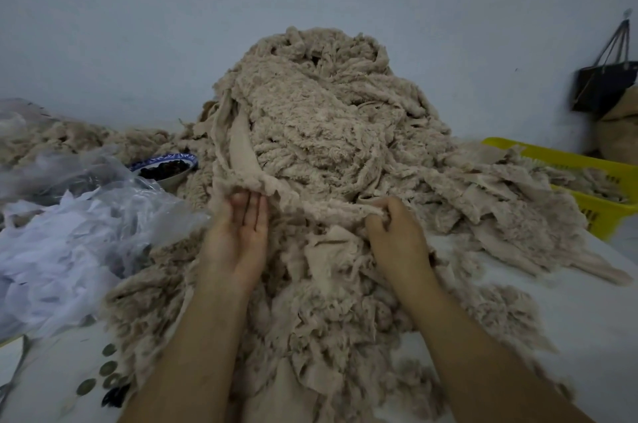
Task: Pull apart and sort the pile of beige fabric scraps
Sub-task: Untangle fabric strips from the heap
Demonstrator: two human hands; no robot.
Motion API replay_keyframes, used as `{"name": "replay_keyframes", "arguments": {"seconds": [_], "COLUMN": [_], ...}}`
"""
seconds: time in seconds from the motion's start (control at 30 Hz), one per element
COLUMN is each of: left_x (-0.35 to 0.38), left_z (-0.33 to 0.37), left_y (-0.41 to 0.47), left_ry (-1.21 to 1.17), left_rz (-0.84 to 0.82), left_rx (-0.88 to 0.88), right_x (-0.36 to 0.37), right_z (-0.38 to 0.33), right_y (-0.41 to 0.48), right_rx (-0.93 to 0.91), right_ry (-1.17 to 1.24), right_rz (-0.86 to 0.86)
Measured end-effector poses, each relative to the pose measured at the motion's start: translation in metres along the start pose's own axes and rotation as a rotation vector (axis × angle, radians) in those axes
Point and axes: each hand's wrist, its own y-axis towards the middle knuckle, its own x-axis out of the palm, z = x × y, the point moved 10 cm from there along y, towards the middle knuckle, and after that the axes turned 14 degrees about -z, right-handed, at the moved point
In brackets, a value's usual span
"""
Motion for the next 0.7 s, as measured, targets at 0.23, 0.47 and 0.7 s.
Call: {"name": "replay_keyframes", "arguments": {"seconds": [0.23, 0.47, 0.7], "left_x": [0.069, 0.080, 0.051], "left_z": [-0.048, -0.024, 0.011], "left_y": [-0.029, -0.031, -0.027], "left_ry": [1.407, 1.670, 0.775], "left_rz": [-0.544, -0.440, -0.074], "left_rx": [0.001, 0.334, 0.206], "right_x": [0.014, 0.018, 0.009], "right_z": [-0.040, -0.050, 0.013], "right_y": [-0.011, -0.013, 0.005], "right_rx": [-0.193, -0.256, 0.095], "right_ry": [-0.217, -0.299, -0.232], "right_rz": [-0.075, -0.072, -0.104]}}
